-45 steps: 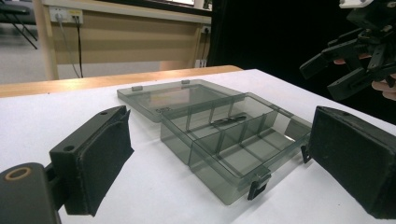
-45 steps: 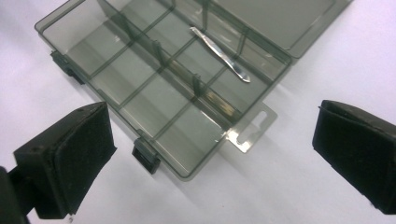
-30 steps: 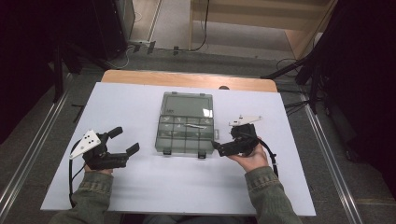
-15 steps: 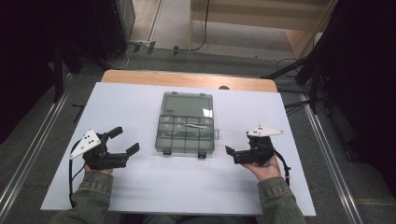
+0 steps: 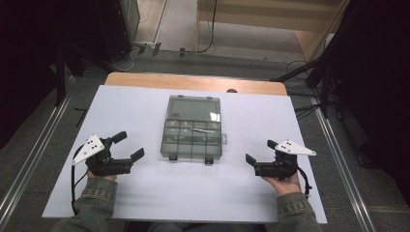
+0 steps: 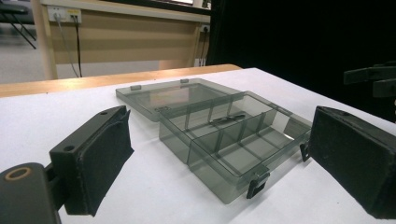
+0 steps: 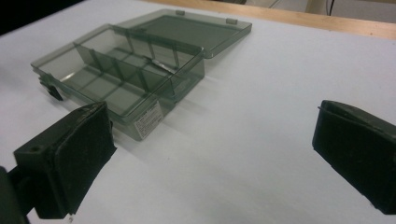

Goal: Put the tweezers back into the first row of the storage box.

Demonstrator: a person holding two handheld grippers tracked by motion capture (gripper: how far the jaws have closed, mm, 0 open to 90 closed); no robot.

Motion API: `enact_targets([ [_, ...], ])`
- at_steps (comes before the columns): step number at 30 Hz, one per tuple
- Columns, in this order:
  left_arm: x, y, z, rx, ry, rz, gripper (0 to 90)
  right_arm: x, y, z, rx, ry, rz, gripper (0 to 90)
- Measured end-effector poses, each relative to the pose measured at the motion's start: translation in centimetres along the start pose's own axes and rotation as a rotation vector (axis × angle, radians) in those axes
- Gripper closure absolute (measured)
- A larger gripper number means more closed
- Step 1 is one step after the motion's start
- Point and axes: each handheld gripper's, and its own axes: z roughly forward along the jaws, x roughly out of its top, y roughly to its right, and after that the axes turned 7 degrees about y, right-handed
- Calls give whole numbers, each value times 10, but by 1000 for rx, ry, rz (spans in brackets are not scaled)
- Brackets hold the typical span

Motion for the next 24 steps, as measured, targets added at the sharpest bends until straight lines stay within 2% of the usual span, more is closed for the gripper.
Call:
enact_targets([
  [1,0,0,0,0,-2,1,57,-3,3,-4,-5,21,8,0],
  [2,0,0,0,0,-2,-1,57,-9,5,-10,-21,77,11,0],
  [4,0,0,0,0,-2,0,57,-11,7,-13,-28,80,19,0],
  [5,0,0,0,0,-2,0,58,-16,10,-18,-33,112,17,0],
  [6,0,0,0,1,-2,0,58,-16,10,-18,-33,112,17,0],
  [13,0,-1,-1,5,0,0,58,-29,16,-36,-67,204,0,0],
  [16,0,0,0,2,0,0,57,-38,21,-40,-98,213,1,0],
  [19,0,0,0,0,1,1,58,-40,22,-41,-101,206,8,0],
  [24,1,-1,-1,1,9,-15,57,-40,18,-40,-111,209,-9,0],
])
